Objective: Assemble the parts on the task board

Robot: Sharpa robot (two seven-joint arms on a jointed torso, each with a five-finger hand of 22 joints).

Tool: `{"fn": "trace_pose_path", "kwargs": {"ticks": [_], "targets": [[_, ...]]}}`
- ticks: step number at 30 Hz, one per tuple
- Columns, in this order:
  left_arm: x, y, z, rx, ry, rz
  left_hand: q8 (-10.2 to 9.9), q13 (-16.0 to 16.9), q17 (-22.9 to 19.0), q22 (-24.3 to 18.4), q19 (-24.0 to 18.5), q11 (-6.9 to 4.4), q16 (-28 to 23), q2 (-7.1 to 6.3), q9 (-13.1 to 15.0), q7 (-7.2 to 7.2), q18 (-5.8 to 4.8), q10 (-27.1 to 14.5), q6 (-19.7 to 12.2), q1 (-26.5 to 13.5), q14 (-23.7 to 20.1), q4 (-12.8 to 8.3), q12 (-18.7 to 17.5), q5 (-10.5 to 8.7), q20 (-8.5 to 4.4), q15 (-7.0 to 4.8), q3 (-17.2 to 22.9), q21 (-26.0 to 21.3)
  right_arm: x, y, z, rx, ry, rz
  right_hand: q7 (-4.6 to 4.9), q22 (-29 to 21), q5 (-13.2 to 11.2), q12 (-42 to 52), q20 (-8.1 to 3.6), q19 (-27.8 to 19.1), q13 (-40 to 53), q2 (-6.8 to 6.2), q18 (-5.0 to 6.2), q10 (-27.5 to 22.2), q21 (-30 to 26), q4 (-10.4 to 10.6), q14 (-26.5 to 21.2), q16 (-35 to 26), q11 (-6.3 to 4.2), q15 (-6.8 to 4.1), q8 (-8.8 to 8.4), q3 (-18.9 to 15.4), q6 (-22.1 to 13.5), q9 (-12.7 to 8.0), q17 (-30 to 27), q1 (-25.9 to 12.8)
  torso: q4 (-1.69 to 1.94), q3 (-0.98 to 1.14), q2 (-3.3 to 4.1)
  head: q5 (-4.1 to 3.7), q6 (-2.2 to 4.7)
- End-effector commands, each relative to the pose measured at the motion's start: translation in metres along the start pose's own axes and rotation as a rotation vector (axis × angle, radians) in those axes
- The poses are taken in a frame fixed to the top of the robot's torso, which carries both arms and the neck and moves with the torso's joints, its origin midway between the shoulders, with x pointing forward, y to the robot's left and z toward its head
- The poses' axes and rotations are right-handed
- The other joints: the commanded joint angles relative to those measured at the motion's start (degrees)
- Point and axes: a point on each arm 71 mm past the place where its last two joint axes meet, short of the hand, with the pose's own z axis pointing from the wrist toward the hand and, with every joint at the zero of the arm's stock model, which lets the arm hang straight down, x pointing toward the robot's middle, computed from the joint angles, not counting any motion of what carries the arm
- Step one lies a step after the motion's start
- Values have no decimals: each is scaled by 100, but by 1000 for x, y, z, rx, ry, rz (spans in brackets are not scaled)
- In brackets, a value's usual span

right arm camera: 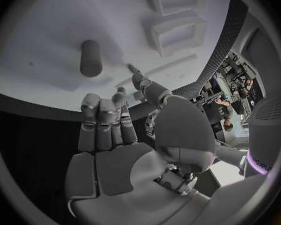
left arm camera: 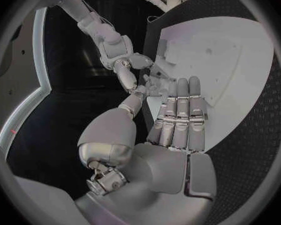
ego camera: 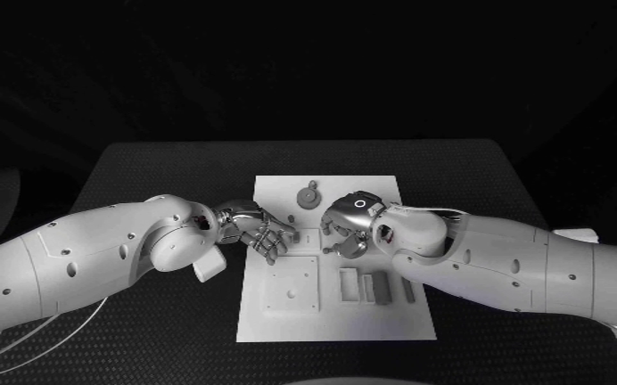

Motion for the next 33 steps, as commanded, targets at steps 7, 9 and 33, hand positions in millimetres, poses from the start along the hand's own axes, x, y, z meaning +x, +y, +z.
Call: {"fn": "trace_pose_path", "kwargs": {"ticks": [7, 9, 33], "targets": [[1, -1, 1, 7, 3, 4, 10, 9, 7, -8, -16, -20, -38, -37, -6, -5, 110, 20, 2, -12, 43, -14, 7, -12, -2, -8, -25, 5, 13, 4, 1, -32, 84, 5, 194, 18, -13, 89, 60, -51, 72, -45, 166, -116, -9, 173, -97, 58, 26, 39, 15, -22, -144, -74, 79, 86, 6, 5, 3, 7, -17], [1, -1, 1, 7, 3, 4, 11, 9, 8, -8, -15, -20, -38, -36, -6, -5, 110, 20, 3, -11, 43, -14, 8, -12, -2, -9, -24, 5, 15, 6, 0, -39, 90, 7, 183, 25, -13, 105, 66, -53, 78, -30, 166, -113, -3, 187, -95, 67, 17, 32, 41, -33, -104, -78, 87, 104, 6, 2, 2, 5, -16], [1, -1, 1, 6, 5, 4, 16, 11, 15, -10, -14, -22, -46, -37, -7, -9, 112, 20, 9, 3, 47, -24, 8, -11, -4, -11, -11, 5, 27, 15, 2, -63, 84, -11, -182, 120, -9, 196, -25, 125, 7, 604, 166, 324, 159, -8, 244, 147, -323, -238, 654, -109, 825, 156, 115, 431, 6, 4, 2, 9, -27]]}}
